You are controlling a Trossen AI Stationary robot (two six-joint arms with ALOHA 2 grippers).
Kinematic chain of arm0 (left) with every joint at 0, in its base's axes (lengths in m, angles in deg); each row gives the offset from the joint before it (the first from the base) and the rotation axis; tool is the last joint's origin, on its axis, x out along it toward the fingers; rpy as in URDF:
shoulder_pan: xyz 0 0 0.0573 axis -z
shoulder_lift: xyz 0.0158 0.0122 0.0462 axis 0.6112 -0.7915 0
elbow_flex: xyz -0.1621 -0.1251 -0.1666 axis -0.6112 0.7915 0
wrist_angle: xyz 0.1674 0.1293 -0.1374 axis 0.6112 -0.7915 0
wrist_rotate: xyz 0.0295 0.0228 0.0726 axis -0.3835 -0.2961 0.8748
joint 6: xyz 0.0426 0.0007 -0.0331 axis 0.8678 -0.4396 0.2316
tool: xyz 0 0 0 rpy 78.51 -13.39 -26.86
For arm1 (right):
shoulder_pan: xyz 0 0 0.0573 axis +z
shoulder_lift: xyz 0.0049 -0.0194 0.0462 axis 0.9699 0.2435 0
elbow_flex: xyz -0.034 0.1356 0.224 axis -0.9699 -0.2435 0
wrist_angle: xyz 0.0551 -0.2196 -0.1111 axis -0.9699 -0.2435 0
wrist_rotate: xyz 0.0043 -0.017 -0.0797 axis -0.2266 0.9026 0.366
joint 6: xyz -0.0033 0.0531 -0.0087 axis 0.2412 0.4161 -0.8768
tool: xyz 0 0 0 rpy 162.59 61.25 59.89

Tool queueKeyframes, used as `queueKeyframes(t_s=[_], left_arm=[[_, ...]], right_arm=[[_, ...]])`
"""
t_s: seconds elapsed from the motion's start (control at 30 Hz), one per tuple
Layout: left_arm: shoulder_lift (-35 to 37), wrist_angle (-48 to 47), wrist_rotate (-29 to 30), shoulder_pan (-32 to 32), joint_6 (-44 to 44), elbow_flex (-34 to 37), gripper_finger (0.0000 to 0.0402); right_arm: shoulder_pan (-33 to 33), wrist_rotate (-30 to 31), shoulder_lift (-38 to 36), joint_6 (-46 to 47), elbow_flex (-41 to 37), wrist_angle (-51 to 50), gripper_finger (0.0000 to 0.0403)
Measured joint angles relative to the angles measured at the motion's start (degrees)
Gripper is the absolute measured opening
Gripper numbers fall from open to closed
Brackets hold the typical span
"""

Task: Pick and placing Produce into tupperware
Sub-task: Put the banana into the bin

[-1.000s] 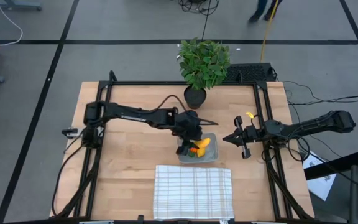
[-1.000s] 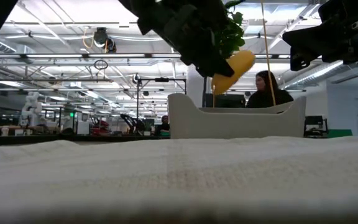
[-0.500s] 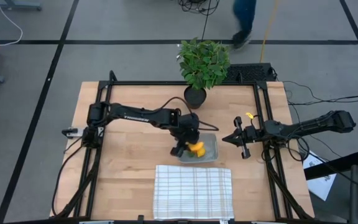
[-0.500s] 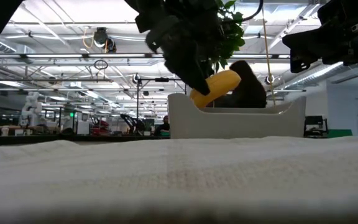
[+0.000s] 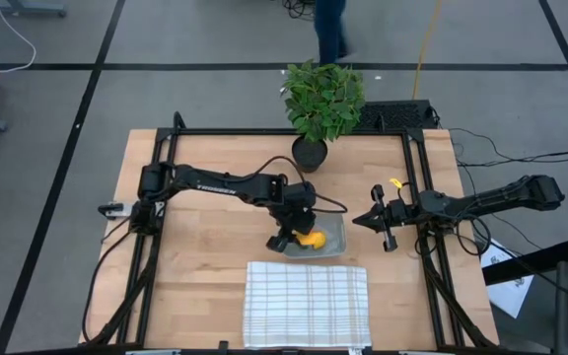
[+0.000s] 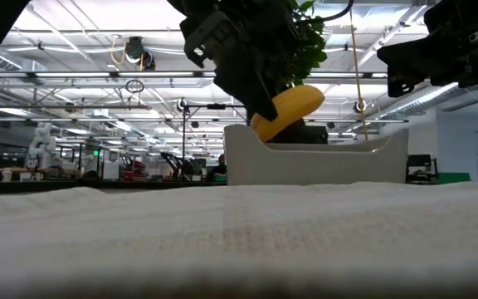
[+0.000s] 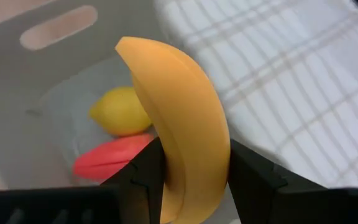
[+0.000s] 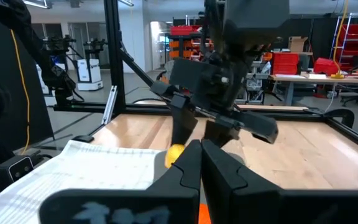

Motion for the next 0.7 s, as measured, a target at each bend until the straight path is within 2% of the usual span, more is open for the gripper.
queueKeyframes(t_s=[0.7], left_arm=[[-2.7, 1.4, 0.7, 2.7, -2.0, 0.1, 0.0138]], right_arm=[[0.0, 0.0, 0.4, 0.0, 0.0, -0.4, 0.0000]])
